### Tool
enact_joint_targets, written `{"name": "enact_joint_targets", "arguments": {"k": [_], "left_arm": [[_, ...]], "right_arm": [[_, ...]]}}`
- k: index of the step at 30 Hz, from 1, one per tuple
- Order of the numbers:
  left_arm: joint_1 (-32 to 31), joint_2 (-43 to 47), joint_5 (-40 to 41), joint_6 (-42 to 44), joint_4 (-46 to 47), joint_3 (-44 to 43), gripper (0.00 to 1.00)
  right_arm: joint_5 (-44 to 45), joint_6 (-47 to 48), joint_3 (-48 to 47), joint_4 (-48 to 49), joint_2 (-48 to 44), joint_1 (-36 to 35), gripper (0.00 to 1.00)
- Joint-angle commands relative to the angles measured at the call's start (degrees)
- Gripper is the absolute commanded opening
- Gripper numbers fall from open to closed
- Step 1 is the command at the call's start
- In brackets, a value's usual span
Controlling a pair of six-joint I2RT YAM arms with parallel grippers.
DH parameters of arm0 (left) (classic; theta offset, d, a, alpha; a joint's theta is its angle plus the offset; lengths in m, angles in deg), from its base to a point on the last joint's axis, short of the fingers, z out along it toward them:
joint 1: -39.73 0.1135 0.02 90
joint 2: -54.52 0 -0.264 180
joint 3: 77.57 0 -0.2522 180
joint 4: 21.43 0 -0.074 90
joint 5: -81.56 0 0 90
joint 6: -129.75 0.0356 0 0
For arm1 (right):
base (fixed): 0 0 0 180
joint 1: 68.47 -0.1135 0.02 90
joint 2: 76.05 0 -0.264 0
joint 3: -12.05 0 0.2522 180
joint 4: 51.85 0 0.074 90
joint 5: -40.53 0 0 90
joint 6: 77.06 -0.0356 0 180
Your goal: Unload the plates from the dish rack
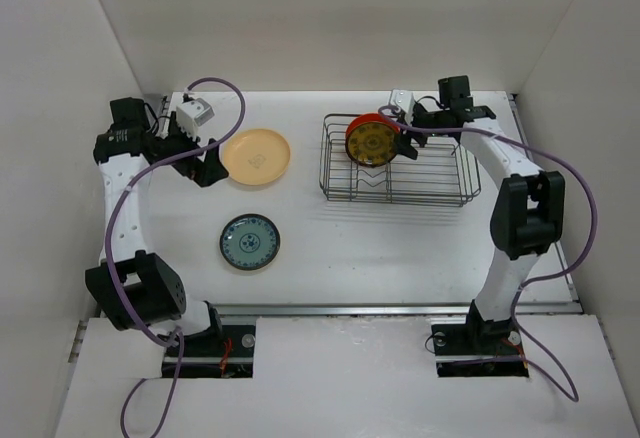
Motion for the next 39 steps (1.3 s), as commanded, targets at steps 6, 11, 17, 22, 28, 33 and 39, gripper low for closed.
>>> {"name": "enact_joint_targets", "arguments": {"k": [6, 11, 17, 22, 28, 33, 39], "left_arm": [[-0.5, -2.0, -1.9, -1.8, 0.9, -2.0, 1.0], [-1.0, -2.0, -1.4, -2.3, 0.9, -2.5, 1.0], [-1.0, -2.0, -0.9, -2.9, 0.9, -2.5, 1.0], [-1.0, -2.0, -0.9, -3.4, 1.4, -2.5, 1.0], [-1.0, -2.0, -0.9, -3.9, 1.4, -2.5, 1.0], [-1.0, -2.0, -0.3, -4.4, 1.4, -2.5, 1.0], [-1.0, -1.5, 0.2, -5.0, 1.4, -2.5, 1.0]], "right_arm": [[-2.9, -0.4, -5.2, -1.4, 3.5, -0.3, 0.77], [-2.4, -2.2, -6.4, -0.2, 4.7, -0.3, 0.74], [-1.3, -3.8, -7.0, 1.7, 5.8, -0.3, 0.74], [0.7, -5.7, -8.0, 4.0, 7.4, -0.3, 0.71], [3.1, -8.4, -8.0, 6.7, 9.1, -0.3, 0.67], [4.3, -9.8, -8.0, 8.7, 9.6, -0.8, 0.57], [4.9, -11.0, -8.0, 10.4, 9.6, -1.3, 0.4]]}}
